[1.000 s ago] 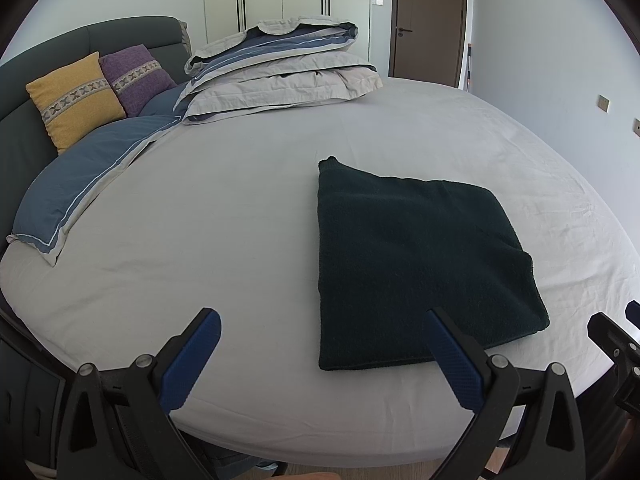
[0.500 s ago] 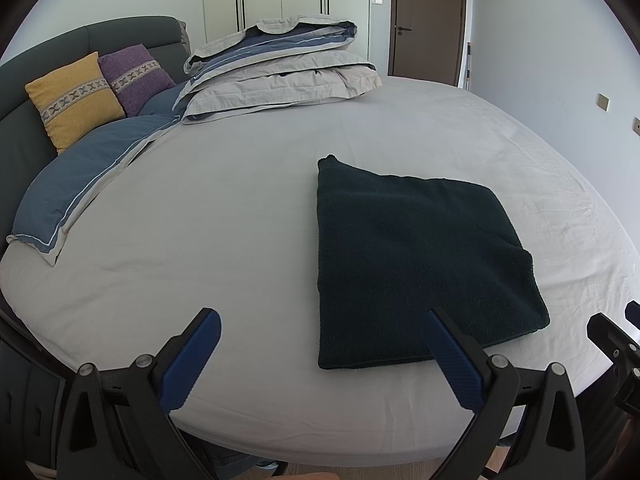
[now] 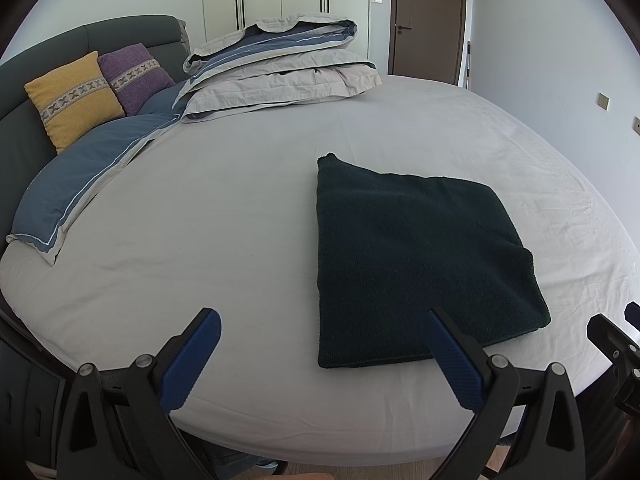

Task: Fold small clothes

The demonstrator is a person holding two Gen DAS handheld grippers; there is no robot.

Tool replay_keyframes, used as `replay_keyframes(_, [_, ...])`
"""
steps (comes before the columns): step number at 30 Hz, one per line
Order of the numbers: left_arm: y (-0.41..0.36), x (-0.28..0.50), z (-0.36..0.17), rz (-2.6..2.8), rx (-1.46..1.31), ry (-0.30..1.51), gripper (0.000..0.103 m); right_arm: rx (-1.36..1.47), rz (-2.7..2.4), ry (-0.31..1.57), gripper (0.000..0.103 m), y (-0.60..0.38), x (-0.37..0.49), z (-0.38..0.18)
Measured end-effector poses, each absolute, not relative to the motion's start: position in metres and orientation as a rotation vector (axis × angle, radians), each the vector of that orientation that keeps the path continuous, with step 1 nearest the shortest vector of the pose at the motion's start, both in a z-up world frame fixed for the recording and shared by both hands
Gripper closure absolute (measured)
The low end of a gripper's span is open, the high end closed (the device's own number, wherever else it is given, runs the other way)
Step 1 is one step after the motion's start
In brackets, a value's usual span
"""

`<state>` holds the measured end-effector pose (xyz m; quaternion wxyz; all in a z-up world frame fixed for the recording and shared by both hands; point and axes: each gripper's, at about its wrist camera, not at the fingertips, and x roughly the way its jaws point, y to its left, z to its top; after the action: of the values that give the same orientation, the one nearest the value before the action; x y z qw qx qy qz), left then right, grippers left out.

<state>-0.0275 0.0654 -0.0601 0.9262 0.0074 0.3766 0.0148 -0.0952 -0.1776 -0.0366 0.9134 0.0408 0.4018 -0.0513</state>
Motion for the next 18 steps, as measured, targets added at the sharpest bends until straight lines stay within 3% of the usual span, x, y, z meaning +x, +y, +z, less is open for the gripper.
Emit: replay_keyframes(18, [0.0706,-0.0222,-0.0633,0.023,0.015,0.784,0.000,0.084,-0.098,0.837,0.000,-0.1767,-0.0952,-0.0391])
